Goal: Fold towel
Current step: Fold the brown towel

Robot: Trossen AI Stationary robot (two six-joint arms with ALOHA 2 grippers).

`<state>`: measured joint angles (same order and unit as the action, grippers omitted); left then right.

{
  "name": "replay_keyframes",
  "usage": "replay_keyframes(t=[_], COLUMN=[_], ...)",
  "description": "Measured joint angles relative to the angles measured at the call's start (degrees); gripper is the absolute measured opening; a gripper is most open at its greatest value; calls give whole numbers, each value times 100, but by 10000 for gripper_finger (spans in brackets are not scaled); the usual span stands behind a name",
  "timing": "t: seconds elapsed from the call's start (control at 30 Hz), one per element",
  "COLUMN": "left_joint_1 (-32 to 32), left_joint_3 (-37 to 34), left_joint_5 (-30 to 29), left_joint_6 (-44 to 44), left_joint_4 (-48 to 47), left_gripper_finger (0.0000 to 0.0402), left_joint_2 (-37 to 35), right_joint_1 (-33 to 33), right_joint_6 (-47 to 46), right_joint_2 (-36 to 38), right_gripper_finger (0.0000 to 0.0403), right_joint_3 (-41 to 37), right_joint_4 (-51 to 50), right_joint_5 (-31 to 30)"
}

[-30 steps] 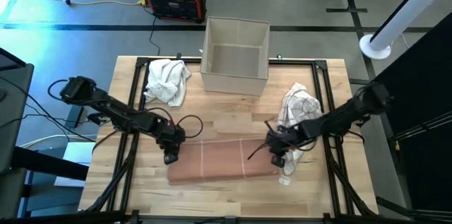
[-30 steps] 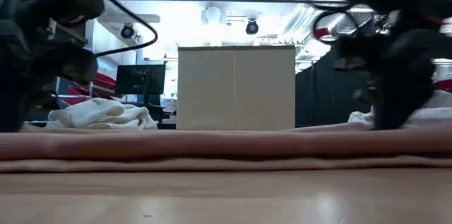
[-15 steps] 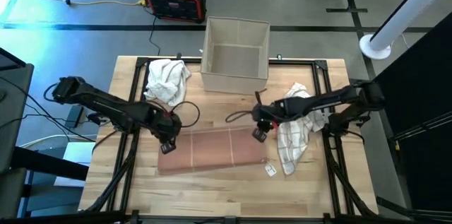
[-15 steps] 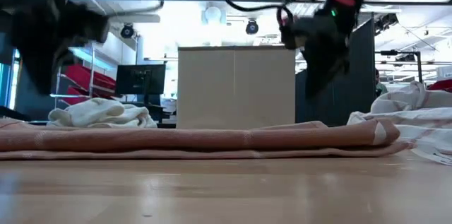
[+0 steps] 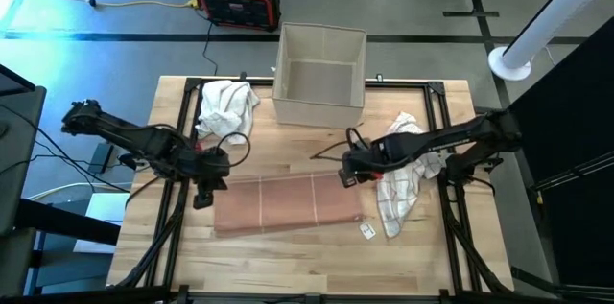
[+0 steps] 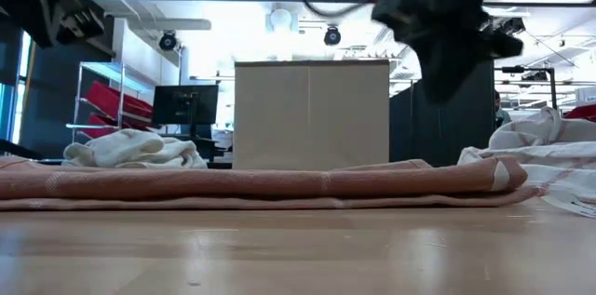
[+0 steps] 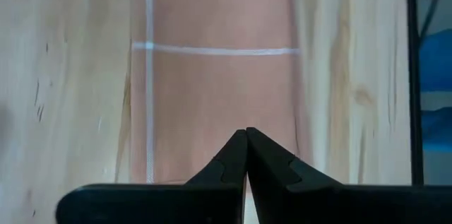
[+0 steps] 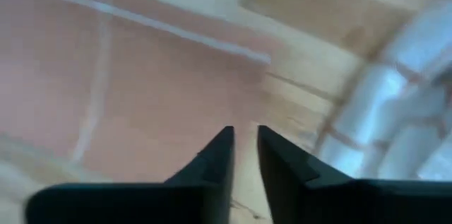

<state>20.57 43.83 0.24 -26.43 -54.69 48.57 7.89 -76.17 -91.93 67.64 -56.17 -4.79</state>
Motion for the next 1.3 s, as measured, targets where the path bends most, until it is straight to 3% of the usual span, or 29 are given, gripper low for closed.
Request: replay_keyframes(t=[0.23,0.47,0.63,0.8,0.9,1.03,1.2,1.3], left_joint_1=[25,356,607,700,698,646,345,154], left_joint_3=[-2,-2,-2,-2,-2,-67,-993,-1630], left_joint_5=[-56,-61,-215,-263,-382,-696,-463,-724], left_joint_6=[1,-188,-415,-539,-547,-354,-104,-157], left_joint_4=[-549,-536,-530,-530,-508,-185,1748,2558], left_gripper_finger=[0,0,0,0,0,0,0,0], left_joint_2=[27,-4,-6,4,82,310,498,639], right_joint_1=[80,117,173,302,290,212,110,108], right_joint_6=[-171,-212,-185,-48,-32,-88,-255,-398], right_joint_2=[-835,-1547,-1841,-1707,-1332,-556,264,417], right_gripper_finger=[170,186,141,18,16,16,16,16], right_joint_3=[0,-2,26,-1,-16,132,514,730], right_joint_4=[244,632,843,604,103,-607,-1345,-1735], right_joint_5=[-224,-122,-23,-48,12,-387,-887,-1128])
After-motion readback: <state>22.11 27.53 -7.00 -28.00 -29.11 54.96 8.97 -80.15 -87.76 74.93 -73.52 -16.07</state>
